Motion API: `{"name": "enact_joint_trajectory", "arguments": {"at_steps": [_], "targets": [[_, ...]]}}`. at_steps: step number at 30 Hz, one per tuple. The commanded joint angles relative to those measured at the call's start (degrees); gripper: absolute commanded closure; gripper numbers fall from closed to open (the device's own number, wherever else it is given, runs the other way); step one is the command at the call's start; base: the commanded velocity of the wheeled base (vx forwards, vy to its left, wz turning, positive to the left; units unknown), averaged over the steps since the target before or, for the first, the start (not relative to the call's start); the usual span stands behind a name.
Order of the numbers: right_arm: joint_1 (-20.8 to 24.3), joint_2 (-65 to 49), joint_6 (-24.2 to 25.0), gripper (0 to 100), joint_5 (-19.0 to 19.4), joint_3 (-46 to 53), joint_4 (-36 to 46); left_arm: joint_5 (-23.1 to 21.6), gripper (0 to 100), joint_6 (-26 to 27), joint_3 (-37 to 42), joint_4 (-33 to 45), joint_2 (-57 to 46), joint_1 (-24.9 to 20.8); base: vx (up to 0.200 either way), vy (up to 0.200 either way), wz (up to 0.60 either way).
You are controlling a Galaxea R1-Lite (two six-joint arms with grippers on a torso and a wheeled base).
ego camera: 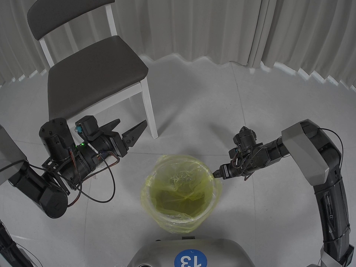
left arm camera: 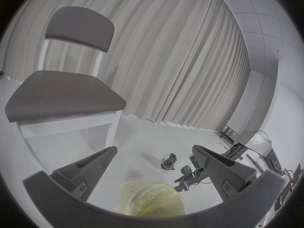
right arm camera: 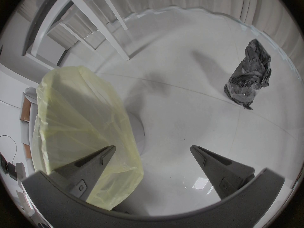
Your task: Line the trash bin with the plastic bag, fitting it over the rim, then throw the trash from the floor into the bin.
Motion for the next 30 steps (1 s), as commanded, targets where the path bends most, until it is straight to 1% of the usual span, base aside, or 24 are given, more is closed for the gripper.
{"name": "enact_joint_trajectory", "arguments": {"at_steps": [1, 2, 4, 5, 6, 10, 14, 18, 22, 25, 26, 28, 30], "targets": [[-1.8, -4.37, 5.45, 0, 4.43, -0.17, 2.94, -0.15, 0, -0.05, -0.08, -0.09, 0.06, 0.51, 0.0, 0.0, 0.0], [-3.47, -5.33, 9.93, 0, 7.51, -0.61, 4.61, -0.23, 0, -0.05, -0.16, -0.09, -0.11, 0.78, 0.0, 0.0, 0.0], [-4.96, -5.51, 11.25, 0, 7.69, -0.78, 5.23, -0.23, 0, -0.05, -0.16, -0.09, -0.29, 0.78, 0.0, 0.0, 0.0], [-4.96, -5.51, 11.25, 0, 7.69, -0.78, 5.23, -0.23, 0, -0.05, -0.16, -0.09, -0.29, 0.78, 0.0, 0.0, 0.0], [-6.46, -6.3, 11.34, 0, 7.77, -0.17, 5.49, -0.23, 0, -0.05, -0.08, -0.09, -0.46, 0.78, 0.0, 0.0, 0.0], [-8.39, -7.18, 10.9, 0, 7.69, 0.36, 5.4, -0.23, 0, -0.14, -0.08, -0.09, -0.55, 0.78, 0.0, 0.0, 0.0], [-10.33, -8.76, 10.19, 0, 7.42, -0.26, 4.79, -0.23, 0, -0.14, 0.1, -1.76, -0.38, 0.78, 0.0, 0.0, 0.0], [-11.2, -10.52, 10.19, 0, 7.07, -1.31, 4.53, -0.23, 0, -0.05, 0.28, -2.46, -0.2, 0.69, 0.0, 0.0, 0.0], [-12.0, -11.48, 9.58, 0, 5.23, -2.28, 4.17, -0.15, 0, -0.05, 0.19, -2.55, -0.29, 0.6, 0.0, 0.0, 0.0], [-12.35, -11.66, 7.12, 0, 2.85, -2.72, 3.91, 0.47, 0, -0.14, -0.6, -2.99, -0.29, 0.16, 0.0, 0.0, 0.0], [-12.35, -11.66, 7.12, 0, 2.85, -2.72, 3.91, 0.47, 0, -0.14, -0.6, -2.99, -0.29, 0.16, 0.0, 0.0, 0.0], [-12.35, -11.75, 6.5, 0, 1.89, -2.54, 4.0, 1.17, 0, -0.67, -2.19, -7.03, 0.24, -0.63, 0.0, 0.0, 0.0], [-12.43, -12.28, 6.41, 0, 1.8, -2.19, 4.0, 1.52, 0, -0.76, -1.83, -10.02, 0.77, -0.8, 0.0, 0.0, 0.0]]}}
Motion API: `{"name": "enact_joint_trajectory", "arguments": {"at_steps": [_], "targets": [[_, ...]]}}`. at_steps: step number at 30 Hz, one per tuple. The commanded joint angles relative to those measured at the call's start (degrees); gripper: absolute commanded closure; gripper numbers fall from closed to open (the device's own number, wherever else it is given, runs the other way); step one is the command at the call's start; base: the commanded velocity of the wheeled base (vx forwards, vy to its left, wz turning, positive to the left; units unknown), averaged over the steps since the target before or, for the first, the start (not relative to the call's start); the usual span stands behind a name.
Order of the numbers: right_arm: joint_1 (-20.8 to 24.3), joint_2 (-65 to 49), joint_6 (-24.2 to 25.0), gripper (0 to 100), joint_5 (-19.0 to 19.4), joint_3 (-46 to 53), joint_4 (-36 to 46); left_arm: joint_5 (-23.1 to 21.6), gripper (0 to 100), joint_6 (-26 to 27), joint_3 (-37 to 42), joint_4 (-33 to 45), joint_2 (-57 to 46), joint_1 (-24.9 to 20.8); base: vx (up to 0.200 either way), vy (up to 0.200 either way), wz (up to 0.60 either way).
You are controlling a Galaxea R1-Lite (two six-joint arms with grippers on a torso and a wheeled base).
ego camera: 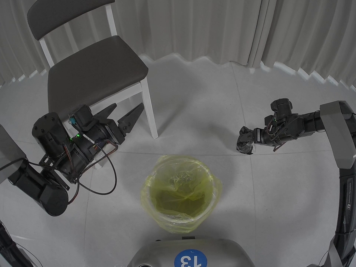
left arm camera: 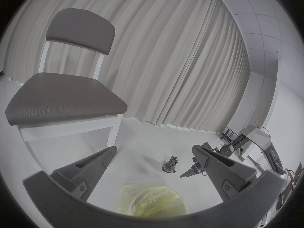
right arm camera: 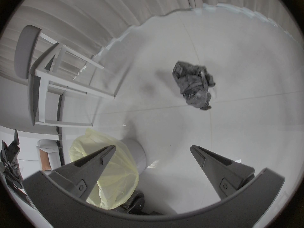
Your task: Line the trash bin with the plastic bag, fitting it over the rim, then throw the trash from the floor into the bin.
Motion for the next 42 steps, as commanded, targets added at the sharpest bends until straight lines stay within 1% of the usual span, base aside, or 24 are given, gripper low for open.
{"name": "enact_joint_trajectory", "arguments": {"at_steps": [1, 4, 6, 9, 15, 24, 30, 36, 38, 42], "targets": [[-0.16, -1.06, -0.09, 0, -0.31, 0.5, -0.02, 0.56, 0, -0.12, -0.42, -4.08, 1.08, -0.66, 0.0, 0.0, 0.0], [-0.07, -1.24, -0.27, 0, -0.49, 1.46, -0.11, 1.0, 0, 0.32, -0.42, -4.08, 1.96, -0.57, 0.0, 0.0, 0.0], [-0.07, -1.68, -0.62, 0, -1.54, 2.43, -0.2, 0.74, 0, 0.85, -0.07, -3.72, 2.83, -0.04, 0.0, 0.0, 0.0], [-0.07, -1.94, -2.12, 0, -2.6, 3.75, -0.9, 0.56, 0, 2.96, 0.37, -3.11, 3.1, 0.4, 0.2, 0.0, 0.0], [-0.16, -1.94, -3.26, 0, -2.6, 5.6, -3.28, 0.21, 0, 3.31, 1.25, -2.67, 2.31, 0.13, 0.2, 0.0, 0.0], [0.02, -1.24, -4.22, 0, -3.12, 5.33, -4.16, 0.3, 0, 2.96, 1.34, -3.02, 1.96, -0.39, 0.0, 0.0, 0.0], [0.63, 0.61, -6.86, 0, -7.61, 5.6, -9.61, 0.3, 0, 2.96, 1.34, -3.11, 1.78, -0.39, 0.0, 0.0, 0.0], [0.72, 1.4, -7.3, 0, -8.22, 5.42, -11.98, 0.47, 0, 2.96, 1.51, -4.16, 1.16, -1.1, 0.0, 0.0, 0.0], [0.72, 2.98, -7.3, 0, -9.01, 5.33, -14.97, 0.47, 0, 2.96, 1.6, -4.25, 1.16, -1.1, 0.0, 0.0, 0.0], [0.72, 5.09, -7.04, 0, -9.36, 5.42, -20.06, 0.56, 0, 2.96, 1.51, -4.34, 1.25, -1.18, 0.0, 0.0, 0.0]]}}
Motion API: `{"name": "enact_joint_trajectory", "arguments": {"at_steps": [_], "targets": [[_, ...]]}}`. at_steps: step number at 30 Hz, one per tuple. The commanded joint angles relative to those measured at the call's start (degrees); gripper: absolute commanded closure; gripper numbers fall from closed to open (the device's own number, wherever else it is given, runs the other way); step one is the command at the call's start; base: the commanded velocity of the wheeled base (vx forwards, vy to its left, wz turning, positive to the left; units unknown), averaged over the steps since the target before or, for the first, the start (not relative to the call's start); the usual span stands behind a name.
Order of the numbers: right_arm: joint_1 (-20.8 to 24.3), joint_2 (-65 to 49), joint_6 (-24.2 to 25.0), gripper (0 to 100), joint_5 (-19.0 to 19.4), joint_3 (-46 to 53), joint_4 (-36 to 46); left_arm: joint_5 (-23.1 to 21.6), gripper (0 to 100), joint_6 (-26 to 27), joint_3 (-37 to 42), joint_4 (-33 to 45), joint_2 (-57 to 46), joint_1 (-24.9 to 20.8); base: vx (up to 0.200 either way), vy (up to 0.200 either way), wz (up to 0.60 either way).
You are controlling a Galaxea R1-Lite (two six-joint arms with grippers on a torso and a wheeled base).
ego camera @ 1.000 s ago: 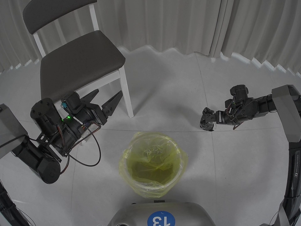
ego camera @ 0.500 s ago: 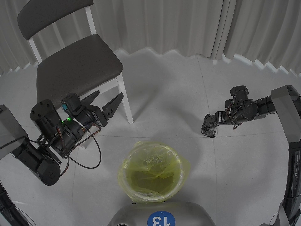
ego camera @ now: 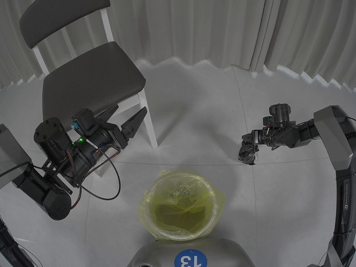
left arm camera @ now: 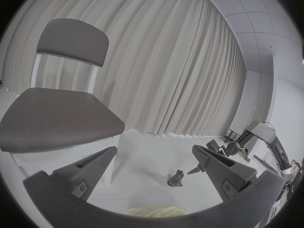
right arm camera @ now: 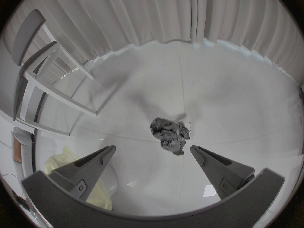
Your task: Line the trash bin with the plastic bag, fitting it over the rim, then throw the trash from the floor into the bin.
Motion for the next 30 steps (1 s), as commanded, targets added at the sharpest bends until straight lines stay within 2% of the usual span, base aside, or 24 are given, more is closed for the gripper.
{"name": "enact_joint_trajectory", "arguments": {"at_steps": [1, 12, 18, 30], "targets": [[0.11, 3.37, 0.22, 0, -0.33, 0.02, -3.68, 0.08, 0, -0.21, -0.1, -0.21, -0.21, -0.3, 0.0, 0.0, 0.0], [0.11, 9.7, 0.39, 0, -2.7, -3.76, -11.59, -0.01, 0, 0.14, 0.25, -2.14, -0.56, -1.88, 0.0, 0.0, 0.0], [0.02, 11.19, 0.66, 0, -2.79, -5.25, -11.5, -0.01, 0, 0.23, 1.57, -2.14, -2.85, -3.38, 0.0, 0.0, 0.0], [0.02, 15.15, 0.66, 0, -3.14, -9.38, -11.15, -0.01, 0, -0.38, 0.87, -2.14, -2.06, -3.46, 0.0, 0.0, 0.0]]}}
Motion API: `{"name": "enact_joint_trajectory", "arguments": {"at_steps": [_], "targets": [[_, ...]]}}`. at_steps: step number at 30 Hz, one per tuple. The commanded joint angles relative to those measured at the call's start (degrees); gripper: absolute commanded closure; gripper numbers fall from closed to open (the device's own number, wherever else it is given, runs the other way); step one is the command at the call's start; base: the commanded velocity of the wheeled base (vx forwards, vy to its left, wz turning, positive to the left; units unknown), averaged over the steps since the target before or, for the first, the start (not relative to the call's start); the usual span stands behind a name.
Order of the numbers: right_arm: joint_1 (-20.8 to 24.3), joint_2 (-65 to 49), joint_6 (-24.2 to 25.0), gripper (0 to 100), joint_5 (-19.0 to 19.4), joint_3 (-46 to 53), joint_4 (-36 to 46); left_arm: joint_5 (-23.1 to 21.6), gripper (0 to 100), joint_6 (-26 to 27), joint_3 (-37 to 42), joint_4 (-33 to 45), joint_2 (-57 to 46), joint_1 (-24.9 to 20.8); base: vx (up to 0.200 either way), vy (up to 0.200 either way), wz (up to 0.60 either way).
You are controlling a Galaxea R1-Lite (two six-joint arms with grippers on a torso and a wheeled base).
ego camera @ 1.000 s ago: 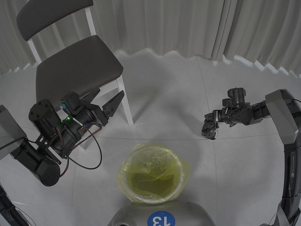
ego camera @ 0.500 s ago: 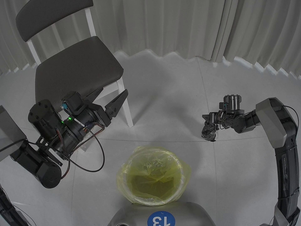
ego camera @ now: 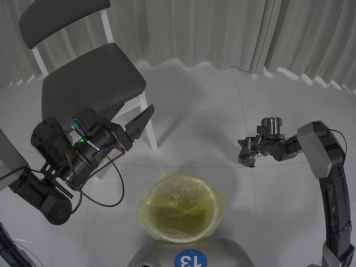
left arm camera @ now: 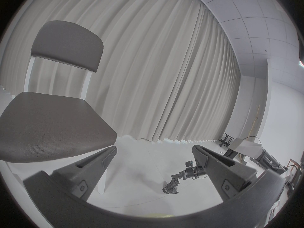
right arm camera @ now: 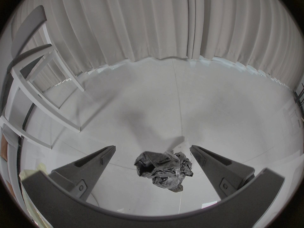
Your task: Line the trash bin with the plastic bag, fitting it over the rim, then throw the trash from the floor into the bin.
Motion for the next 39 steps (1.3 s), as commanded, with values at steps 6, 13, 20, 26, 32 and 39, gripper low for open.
{"name": "enact_joint_trajectory", "arguments": {"at_steps": [6, 13, 20, 26, 32, 39], "targets": [[0.0, 4.95, 0.17, 0, -1.99, -5.33, 0.19, -0.01, 0, -0.04, -0.03, -1.05, -0.06, -0.01, 0.0, 0.0, 0.0], [-0.26, 7.94, 0.44, 0, -2.51, -7.97, -0.07, -0.01, 0, -0.04, 0.05, -1.05, -0.06, 0.07, 0.0, 0.0, 0.0], [-0.18, 10.31, 0.44, 100, -3.66, -10.78, -0.16, -0.01, 0, -0.04, -0.03, -1.05, -0.06, 0.34, 0.0, 0.0, 0.0], [-0.61, 9.52, -0.18, 100, -3.74, -9.9, 2.48, -0.01, 0, 0.05, -0.12, -1.05, 0.11, 0.51, 0.0, 0.0, 0.0], [-0.53, 3.19, -0.18, 100, -2.95, -4.54, 2.48, -0.01, 0, 0.22, -0.12, -1.05, -0.33, 0.51, 0.0, 0.0, 0.0], [-0.44, -4.98, -1.5, 100, -2.95, 1.52, 3.44, -0.01, 0, 0.31, 0.14, -1.05, -0.68, 0.25, 0.0, 0.0, 0.0]]}}
